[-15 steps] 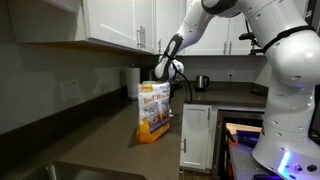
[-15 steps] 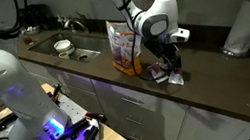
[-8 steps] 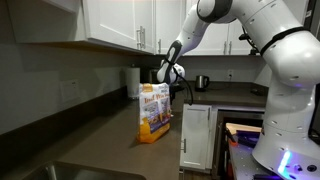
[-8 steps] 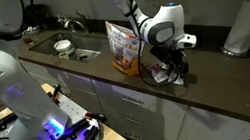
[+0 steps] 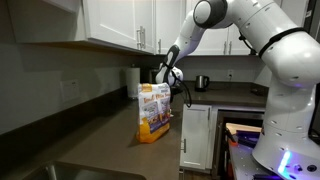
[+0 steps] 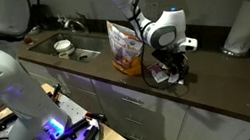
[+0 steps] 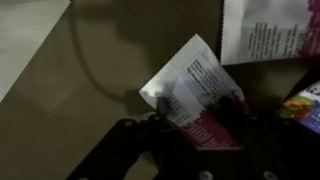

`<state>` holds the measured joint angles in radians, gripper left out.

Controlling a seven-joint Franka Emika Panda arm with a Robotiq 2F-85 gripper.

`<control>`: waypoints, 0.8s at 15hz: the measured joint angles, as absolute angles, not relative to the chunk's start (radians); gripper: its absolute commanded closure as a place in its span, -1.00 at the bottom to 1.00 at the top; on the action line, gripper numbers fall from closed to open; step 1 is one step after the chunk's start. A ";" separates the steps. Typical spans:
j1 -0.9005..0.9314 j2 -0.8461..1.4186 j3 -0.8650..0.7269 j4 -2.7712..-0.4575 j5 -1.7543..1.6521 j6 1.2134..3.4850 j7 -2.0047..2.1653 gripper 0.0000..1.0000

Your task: Pick one packet of snacks on the counter and put it in the big pack

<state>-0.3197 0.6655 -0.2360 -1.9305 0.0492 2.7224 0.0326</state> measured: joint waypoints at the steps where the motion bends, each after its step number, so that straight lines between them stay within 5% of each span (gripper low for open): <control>1: -0.320 0.668 -0.235 -1.926 0.049 2.722 0.033 0.57; 4: -0.315 0.668 -0.241 -1.920 0.048 2.721 0.033 0.85; 12: -0.228 0.560 -0.335 -1.933 -0.045 2.606 0.056 0.90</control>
<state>-0.2283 0.5600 -0.3345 -1.9326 -0.0447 2.6062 0.0558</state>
